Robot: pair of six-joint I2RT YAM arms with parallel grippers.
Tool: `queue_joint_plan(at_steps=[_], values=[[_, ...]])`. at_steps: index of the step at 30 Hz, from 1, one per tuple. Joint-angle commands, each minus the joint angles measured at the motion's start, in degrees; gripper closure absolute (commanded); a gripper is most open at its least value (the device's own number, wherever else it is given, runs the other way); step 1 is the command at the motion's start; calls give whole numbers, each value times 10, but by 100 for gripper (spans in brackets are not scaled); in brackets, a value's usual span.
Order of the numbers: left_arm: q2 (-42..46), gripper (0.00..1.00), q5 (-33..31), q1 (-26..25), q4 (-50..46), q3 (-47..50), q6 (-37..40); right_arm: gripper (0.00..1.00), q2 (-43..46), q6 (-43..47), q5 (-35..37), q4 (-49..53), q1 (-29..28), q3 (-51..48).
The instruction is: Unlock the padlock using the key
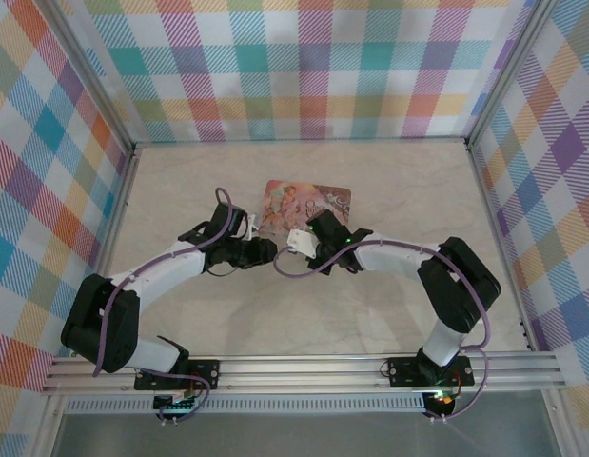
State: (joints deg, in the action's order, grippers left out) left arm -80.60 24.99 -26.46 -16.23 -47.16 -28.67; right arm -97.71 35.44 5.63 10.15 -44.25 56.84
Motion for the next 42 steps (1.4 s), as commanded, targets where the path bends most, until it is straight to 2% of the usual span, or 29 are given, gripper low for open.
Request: queue_joint_plan(at_steps=[1,9,17,22,27,28,29,33,36,42], values=[[8,58,2,6,-10,12,7,100,-13,24,-3,-5,-5,26],[27,58,-6,6,-17,20,6,100,-5,11,-7,-9,-22,28],[65,57,-37,6,-12,45,3,100,73,-71,-10,-17,-36,-16],[92,42,-70,6,31,75,-10,100,130,-120,2,-15,-37,-45],[91,30,-52,6,41,77,-3,100,185,-161,14,-15,-37,-72],[89,9,-51,7,38,74,1,100,196,-170,18,-14,-36,-76],[89,0,-53,6,34,71,2,100,205,-180,25,-12,-35,-79],[95,0,-78,6,19,66,11,100,238,-245,52,16,-30,-64],[108,0,-125,6,8,64,9,100,256,-292,67,43,-13,-51],[132,0,-195,7,-14,55,5,100,294,-403,81,92,60,-43]])
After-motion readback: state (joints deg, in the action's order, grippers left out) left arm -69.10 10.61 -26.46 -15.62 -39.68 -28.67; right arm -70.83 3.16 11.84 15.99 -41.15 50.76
